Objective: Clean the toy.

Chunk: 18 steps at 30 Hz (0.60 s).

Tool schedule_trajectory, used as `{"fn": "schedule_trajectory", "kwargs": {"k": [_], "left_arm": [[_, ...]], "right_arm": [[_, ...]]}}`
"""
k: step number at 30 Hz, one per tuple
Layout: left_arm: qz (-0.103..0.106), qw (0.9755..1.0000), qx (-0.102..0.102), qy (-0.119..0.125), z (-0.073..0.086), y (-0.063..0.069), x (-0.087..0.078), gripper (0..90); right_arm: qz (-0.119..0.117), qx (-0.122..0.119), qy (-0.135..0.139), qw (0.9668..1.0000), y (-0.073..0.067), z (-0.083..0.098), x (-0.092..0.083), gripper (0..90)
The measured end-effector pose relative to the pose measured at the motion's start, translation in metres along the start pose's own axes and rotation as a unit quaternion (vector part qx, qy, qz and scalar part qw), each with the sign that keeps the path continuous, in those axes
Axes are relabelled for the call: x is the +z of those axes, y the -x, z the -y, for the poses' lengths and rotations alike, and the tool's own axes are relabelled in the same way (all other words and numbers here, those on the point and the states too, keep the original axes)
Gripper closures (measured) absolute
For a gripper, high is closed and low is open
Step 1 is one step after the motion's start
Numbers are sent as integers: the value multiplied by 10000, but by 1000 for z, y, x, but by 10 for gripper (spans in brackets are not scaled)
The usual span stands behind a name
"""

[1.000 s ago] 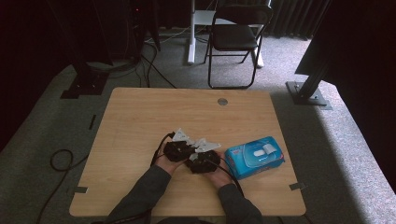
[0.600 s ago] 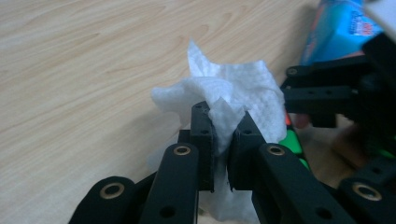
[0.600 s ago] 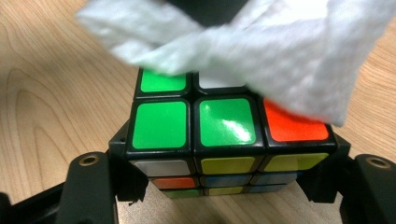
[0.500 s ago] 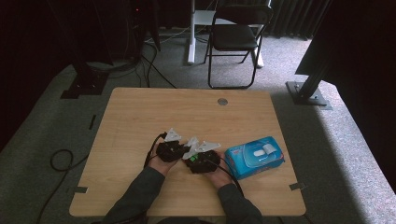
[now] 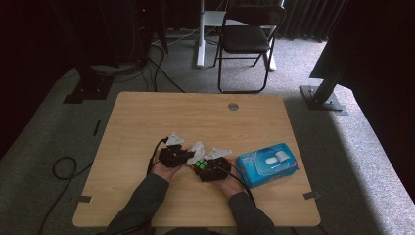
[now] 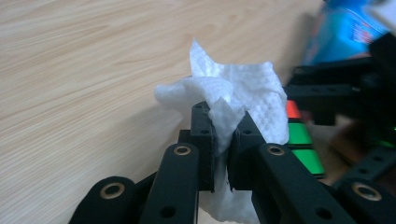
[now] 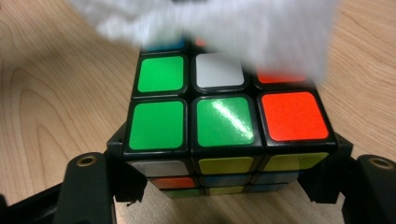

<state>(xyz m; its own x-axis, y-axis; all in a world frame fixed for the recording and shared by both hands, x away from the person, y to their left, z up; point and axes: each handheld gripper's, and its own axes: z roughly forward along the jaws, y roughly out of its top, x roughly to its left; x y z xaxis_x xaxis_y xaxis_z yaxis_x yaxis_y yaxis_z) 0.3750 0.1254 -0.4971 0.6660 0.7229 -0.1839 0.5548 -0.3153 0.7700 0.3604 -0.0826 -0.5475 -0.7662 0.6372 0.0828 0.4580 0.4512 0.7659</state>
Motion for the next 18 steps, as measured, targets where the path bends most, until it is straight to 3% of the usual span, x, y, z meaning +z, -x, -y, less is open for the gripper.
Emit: {"fn": "schedule_trajectory", "kwargs": {"k": [5,8,13,18], "left_arm": [[-114,9998,-153,-40,6,-6,0,836],[-135,9997,-175,-106,10,-7,4,835],[-50,9996,-221,-142,14,-5,8,834],[138,9994,-273,-161,20,-3,9,833]], "right_arm": [[282,161,-112,9994,-1,1,-1,163],[392,103,-205,9990,-4,3,-2,136],[575,13,-230,9981,-10,7,-6,150],[724,-34,-136,9973,-10,11,-11,241]]}}
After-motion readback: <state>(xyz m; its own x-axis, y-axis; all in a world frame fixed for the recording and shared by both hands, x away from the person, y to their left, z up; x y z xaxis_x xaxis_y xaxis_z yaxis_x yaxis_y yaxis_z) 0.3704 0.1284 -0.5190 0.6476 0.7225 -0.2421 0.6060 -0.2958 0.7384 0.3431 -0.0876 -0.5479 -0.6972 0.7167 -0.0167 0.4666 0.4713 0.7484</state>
